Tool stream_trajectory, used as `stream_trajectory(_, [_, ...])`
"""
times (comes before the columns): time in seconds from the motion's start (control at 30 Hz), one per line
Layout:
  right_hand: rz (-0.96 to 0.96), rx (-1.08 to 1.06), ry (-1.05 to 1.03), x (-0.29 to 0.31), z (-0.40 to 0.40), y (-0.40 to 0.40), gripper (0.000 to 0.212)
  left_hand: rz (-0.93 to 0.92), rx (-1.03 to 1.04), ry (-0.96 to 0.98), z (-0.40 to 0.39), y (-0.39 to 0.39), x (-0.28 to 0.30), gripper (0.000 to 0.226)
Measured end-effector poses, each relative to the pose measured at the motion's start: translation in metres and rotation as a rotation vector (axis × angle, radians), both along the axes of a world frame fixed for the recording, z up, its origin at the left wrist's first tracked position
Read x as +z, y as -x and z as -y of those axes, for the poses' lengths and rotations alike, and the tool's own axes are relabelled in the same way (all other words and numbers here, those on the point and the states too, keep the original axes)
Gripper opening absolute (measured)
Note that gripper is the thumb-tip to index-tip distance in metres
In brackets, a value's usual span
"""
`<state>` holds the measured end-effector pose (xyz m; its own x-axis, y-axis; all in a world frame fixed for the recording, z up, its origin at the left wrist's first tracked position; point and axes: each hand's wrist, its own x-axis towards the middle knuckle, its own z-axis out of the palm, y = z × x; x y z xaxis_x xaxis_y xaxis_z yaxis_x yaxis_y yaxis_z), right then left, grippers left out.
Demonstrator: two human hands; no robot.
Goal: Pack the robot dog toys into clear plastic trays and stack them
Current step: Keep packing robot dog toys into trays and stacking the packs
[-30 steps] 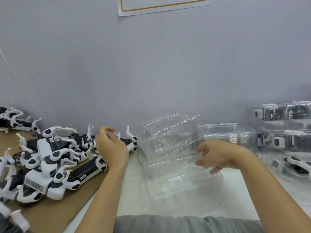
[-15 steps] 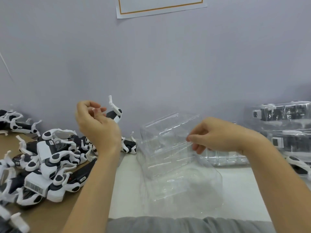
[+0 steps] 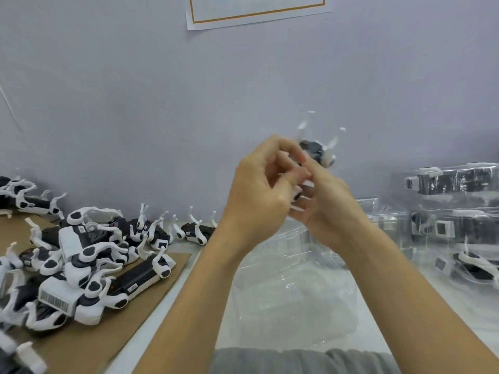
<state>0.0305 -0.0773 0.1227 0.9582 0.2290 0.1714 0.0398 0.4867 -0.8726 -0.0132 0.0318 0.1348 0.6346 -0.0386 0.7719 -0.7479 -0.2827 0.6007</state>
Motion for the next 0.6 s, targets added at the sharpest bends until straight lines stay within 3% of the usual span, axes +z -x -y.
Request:
stream_trajectory(0.13, [0.009,-0.242,-0.024,0.003,0.025,-0.012,0.02,-0.051,0.006,-0.033,-0.007,-0.004,-0.006,0.012])
stream_trajectory(0.23, [-0.004,-0.338,0.03,0.002,0.048,-0.021,0.016,-0.135,0.286,-0.125,-0.024,-0.01,-0.009,0.011])
stream_trajectory(0.33, [-0.001,-0.341,0.186,-0.003,0.064,-0.028,0.016,-0.523,0.433,-0.599,-0.046,-0.017,-0.022,0.06])
stream_trajectory(0.4, [0.008,-0.336,0.293,-0.006,0.068,-0.031,0.024,-0.707,0.439,-0.787,-0.055,-0.02,-0.037,0.09])
stream_trajectory(0.6, [0.102,-0.325,0.473,-0.008,0.067,-0.031,0.018,-0.609,0.574,-0.567,-0.069,-0.041,-0.073,0.093])
